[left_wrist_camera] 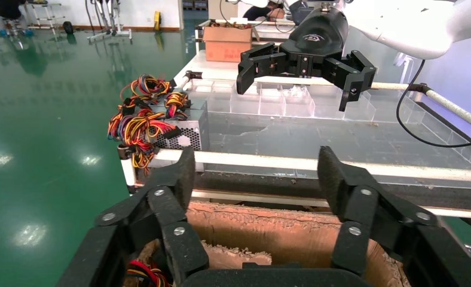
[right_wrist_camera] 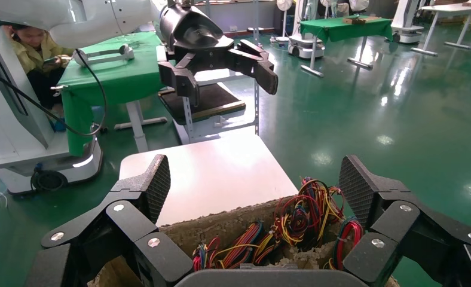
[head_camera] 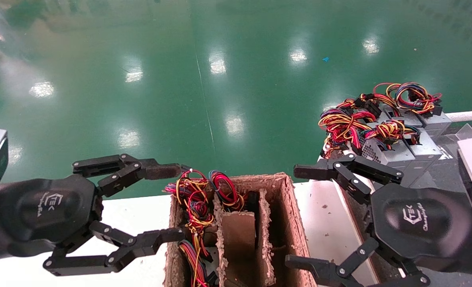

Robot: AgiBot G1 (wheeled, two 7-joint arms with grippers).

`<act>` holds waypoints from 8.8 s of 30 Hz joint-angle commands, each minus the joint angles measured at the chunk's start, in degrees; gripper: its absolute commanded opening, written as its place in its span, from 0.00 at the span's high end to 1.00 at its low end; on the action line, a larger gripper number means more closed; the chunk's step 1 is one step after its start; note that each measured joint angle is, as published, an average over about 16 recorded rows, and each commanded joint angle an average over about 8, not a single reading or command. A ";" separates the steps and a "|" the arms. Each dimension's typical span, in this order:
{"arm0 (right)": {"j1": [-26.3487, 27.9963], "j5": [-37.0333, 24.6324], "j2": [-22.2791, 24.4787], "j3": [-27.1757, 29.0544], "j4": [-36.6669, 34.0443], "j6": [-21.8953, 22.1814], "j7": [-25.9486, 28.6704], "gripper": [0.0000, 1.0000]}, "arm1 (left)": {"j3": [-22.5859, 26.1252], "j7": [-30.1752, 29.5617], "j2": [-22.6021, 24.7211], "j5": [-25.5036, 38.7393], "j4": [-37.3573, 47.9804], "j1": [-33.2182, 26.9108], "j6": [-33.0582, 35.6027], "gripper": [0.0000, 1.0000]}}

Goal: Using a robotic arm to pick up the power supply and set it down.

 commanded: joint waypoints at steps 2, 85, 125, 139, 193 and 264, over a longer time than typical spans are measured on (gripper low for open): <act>0.00 0.00 0.00 0.00 0.00 0.00 0.00 0.00 | 0.00 0.00 0.00 0.00 0.00 0.00 0.00 1.00; 4.60 -16.92 -9.45 -13.01 -8.69 -2.37 5.43 0.00 | 0.01 0.01 0.00 0.00 0.01 -0.01 0.00 0.00; 6.78 -25.64 -21.33 -20.07 -18.35 -0.39 -1.20 1.00 | 0.02 0.01 0.00 -0.01 0.01 -0.01 0.00 0.00; 7.38 -25.71 -22.28 -20.28 -20.92 -0.90 -2.81 1.00 | 0.02 0.01 -0.01 -0.01 0.01 -0.01 0.00 0.00; 27.46 -18.57 1.21 -3.78 3.50 1.75 4.11 1.00 | 0.04 0.02 -0.01 -0.02 0.01 -0.01 -0.01 0.00; 50.73 -40.41 14.26 -17.48 -45.60 2.61 -18.37 1.00 | 0.06 0.03 -0.02 -0.04 0.01 -0.02 -0.02 0.00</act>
